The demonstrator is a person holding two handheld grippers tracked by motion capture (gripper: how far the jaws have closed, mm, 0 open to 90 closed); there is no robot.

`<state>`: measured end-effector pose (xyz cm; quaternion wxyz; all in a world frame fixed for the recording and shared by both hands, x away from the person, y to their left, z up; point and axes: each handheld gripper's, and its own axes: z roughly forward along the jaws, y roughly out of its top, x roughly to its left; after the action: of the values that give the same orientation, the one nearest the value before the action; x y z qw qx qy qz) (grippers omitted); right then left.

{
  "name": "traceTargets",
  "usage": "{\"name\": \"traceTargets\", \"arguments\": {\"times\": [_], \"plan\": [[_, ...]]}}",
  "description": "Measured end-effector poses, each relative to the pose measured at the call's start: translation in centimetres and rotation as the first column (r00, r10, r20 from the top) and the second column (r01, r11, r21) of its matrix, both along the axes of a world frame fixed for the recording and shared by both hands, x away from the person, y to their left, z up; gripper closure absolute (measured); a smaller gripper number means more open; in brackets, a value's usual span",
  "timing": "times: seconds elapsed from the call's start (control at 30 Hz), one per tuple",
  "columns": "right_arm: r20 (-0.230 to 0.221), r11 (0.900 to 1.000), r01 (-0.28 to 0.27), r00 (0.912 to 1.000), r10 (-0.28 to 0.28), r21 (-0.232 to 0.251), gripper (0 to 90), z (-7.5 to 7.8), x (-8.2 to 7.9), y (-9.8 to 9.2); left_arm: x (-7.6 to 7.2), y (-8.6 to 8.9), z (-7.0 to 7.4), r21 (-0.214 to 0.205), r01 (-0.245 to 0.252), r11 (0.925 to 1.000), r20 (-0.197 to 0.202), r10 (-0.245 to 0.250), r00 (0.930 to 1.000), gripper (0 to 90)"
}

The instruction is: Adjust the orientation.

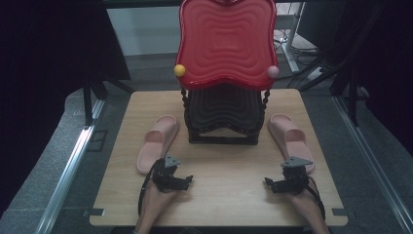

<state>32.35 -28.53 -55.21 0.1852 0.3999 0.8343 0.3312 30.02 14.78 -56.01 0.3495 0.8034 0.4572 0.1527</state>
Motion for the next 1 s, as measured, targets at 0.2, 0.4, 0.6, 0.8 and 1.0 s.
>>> {"name": "traceTargets", "arguments": {"times": [0.2, 0.4, 0.6, 0.8, 1.0], "plan": [[-0.001, 1.0000, 0.000, 1.0000, 0.000, 0.001, 1.5, 0.0, 0.0, 0.0, -0.2, 0.8, 0.8, -0.017, -0.011, 0.9998, 0.013, 0.011, 0.9999, 5.6], [-0.001, 1.0000, -0.001, 1.0000, 0.001, 0.001, 1.6, 0.0, 0.0, 0.0, -0.3, 2.6, 1.6, -0.020, -0.037, 0.9991, 0.023, 0.037, 0.9990, 5.8], [-0.001, 1.0000, -0.001, 1.0000, 0.001, 0.001, 1.5, 0.0, 0.0, 0.0, -0.4, 4.7, 2.4, -0.031, -0.077, 0.9965, 0.044, 0.078, 0.9959, 6.5], [-0.001, 1.0000, -0.001, 1.0000, 0.001, -0.001, 1.5, 0.0, 0.0, 0.0, -0.2, 6.6, 2.6, -0.034, -0.117, 0.9925, 0.048, 0.119, 0.9918, 7.1], [-0.002, 1.0000, 0.001, 1.0000, -0.001, 0.000, 1.5, 0.0, 0.0, 0.0, 0.2, 8.3, 2.3, -0.035, -0.152, 0.9877, 0.031, 0.153, 0.9877, 7.2]]}}
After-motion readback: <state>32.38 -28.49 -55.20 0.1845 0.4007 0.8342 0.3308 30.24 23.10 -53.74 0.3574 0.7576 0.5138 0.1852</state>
